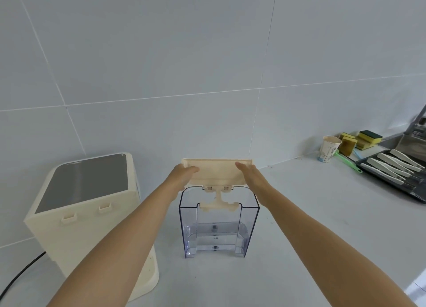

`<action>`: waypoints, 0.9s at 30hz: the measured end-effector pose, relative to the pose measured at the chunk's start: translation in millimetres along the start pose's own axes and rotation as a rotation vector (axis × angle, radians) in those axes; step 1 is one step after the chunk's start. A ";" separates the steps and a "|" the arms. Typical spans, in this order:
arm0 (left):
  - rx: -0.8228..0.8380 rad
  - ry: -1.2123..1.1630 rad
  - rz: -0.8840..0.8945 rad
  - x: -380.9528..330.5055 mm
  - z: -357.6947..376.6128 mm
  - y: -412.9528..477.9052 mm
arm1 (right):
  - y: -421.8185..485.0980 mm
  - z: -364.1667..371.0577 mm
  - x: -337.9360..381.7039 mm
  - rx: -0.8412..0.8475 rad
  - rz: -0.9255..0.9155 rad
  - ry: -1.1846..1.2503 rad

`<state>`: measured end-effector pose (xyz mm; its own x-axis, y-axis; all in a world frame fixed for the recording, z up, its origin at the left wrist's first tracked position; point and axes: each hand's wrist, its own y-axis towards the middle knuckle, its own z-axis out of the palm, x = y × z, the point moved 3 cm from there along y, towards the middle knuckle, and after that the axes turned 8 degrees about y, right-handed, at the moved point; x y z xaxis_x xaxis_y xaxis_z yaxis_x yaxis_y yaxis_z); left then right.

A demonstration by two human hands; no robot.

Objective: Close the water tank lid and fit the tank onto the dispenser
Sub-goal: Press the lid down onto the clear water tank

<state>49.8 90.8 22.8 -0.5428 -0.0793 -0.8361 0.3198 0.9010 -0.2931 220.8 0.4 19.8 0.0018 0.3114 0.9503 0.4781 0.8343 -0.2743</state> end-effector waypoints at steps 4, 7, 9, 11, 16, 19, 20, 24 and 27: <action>-0.009 -0.103 -0.011 0.8 -3.5 -6.3 | -2.6 -5.1 2.8 -0.016 -0.004 0.082; -0.021 -0.166 -0.005 3.6 -5.7 -10.6 | -9.4 -8.5 2.0 -0.050 -0.011 0.125; -0.031 -0.181 0.007 4.2 -6.0 -15.0 | -15.4 -9.7 0.9 -0.068 -0.032 0.157; -0.042 -0.181 0.009 5.6 -5.6 -19.9 | -21.1 -10.4 -0.6 -0.089 -0.056 0.187; -0.055 -0.204 0.023 13.2 -5.5 -39.6 | -38.5 -14.7 -5.7 -0.157 -0.096 0.189; -0.086 -0.206 0.064 19.4 -4.9 -52.8 | -47.4 -16.7 -10.4 -0.171 -0.117 0.163; -0.095 -0.206 0.079 21.4 -4.4 -57.1 | -50.2 -16.6 -12.5 -0.175 -0.121 0.148; -0.119 -0.201 0.125 32.9 -2.4 -65.7 | -60.1 -16.4 -23.7 -0.178 -0.130 0.087; -0.127 -0.184 0.127 39.4 -2.5 -70.4 | -68.0 -18.8 -31.6 -0.163 -0.156 -0.024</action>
<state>3.9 25.3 11.6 -0.3502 -0.0279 -0.9363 0.2705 0.9540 -0.1296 204.7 -74.7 11.2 -0.1038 0.1968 0.9749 0.6067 0.7893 -0.0947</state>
